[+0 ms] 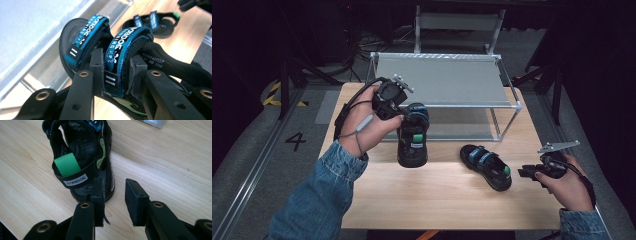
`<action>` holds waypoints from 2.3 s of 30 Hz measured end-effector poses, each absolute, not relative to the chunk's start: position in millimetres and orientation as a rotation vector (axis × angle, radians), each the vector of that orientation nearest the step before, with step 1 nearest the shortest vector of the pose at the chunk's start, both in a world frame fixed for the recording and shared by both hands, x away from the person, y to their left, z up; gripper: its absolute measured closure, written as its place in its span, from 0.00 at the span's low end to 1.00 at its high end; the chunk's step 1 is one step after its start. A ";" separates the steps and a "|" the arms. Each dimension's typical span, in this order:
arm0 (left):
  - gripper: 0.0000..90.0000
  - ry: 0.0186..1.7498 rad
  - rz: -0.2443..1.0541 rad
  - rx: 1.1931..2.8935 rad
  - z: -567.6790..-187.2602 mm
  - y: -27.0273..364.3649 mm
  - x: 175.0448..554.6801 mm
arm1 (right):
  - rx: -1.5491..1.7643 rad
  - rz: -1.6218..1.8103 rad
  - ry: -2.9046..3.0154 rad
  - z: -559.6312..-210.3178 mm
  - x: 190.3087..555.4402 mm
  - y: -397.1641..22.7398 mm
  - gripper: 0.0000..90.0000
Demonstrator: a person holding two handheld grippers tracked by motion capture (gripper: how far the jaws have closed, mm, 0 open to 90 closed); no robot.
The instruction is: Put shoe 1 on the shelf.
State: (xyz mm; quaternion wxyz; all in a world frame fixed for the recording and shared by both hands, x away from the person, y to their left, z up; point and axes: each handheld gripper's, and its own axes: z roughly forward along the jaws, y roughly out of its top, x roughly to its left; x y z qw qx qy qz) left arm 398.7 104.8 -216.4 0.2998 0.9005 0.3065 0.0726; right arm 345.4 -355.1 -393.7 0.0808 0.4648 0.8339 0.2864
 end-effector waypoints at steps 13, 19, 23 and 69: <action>0.79 0.795 0.251 2.354 -194.2 85.8 434.5 | 1.421 0.845 2.476 -394.7 335.0 -362.7 0.78; 0.79 0.797 0.310 2.343 -192.6 73.7 456.2 | 1.414 0.835 2.480 -396.2 333.0 -364.8 0.78; 0.79 0.799 0.332 2.344 -191.5 66.7 472.4 | 1.422 0.837 2.471 -396.8 329.6 -366.1 0.78; 0.47 0.914 0.445 2.182 -206.2 78.1 512.4 | 1.414 0.838 2.497 -402.5 330.2 -366.3 0.76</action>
